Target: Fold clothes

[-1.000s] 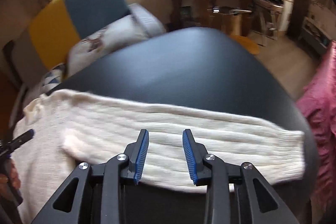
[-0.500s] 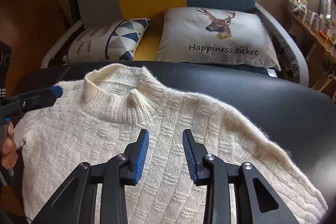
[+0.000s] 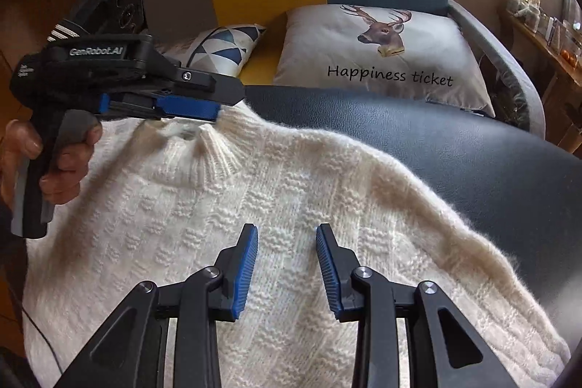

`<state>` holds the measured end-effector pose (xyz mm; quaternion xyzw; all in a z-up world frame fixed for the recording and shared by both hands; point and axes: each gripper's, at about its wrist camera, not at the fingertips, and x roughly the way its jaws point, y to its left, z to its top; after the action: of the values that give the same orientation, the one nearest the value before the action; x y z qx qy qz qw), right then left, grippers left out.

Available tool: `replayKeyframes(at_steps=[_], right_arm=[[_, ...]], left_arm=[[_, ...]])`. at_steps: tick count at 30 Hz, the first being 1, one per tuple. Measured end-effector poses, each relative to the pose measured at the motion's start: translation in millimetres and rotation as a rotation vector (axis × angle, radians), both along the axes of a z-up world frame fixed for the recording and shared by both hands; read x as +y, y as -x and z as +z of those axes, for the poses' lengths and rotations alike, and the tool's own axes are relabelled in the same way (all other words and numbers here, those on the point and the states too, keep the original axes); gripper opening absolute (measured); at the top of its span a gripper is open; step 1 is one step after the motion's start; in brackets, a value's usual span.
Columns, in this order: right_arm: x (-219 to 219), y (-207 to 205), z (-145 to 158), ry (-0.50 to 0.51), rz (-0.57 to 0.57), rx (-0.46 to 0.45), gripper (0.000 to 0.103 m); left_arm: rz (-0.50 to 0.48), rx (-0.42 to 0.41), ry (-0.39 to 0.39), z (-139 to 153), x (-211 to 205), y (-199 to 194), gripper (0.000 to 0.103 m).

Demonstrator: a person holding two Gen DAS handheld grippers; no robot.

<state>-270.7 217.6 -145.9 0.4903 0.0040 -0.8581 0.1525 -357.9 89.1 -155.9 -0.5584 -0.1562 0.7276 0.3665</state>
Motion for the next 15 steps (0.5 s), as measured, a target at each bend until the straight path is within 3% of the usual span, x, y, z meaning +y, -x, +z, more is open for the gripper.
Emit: replayKeyframes(at_steps=[4,5,7,9,11,14,15], right_arm=[[-4,1,-3,-0.046,0.012,0.019,0.034],[-4,0,-5,-0.05,0.014,0.023,0.034],[-1,0,-8,-0.032,0.008,0.025,0.034],[1,-1,-11,-0.019,-0.004,0.033,0.034],[-1,-4,-13,-0.034,-0.006,0.046,0.034],[-1,-4,-13,-0.031,-0.014,0.048,0.034],[0,-4,-14,-0.028,-0.015,0.049,0.034]], left_arm=[[-0.083,0.01,0.031,-3,18,-4,0.052],[-0.101,0.015,0.034,-3,21,-6,0.034],[-0.103,0.046,0.009,4,24,-6,0.008],[-0.087,0.107,0.0,13,28,-6,0.008],[-0.047,0.133,0.059,11,35,3,0.006],[-0.023,0.122,0.146,-8,43,13,0.005],[-0.017,0.121,0.138,-11,42,13,0.005]])
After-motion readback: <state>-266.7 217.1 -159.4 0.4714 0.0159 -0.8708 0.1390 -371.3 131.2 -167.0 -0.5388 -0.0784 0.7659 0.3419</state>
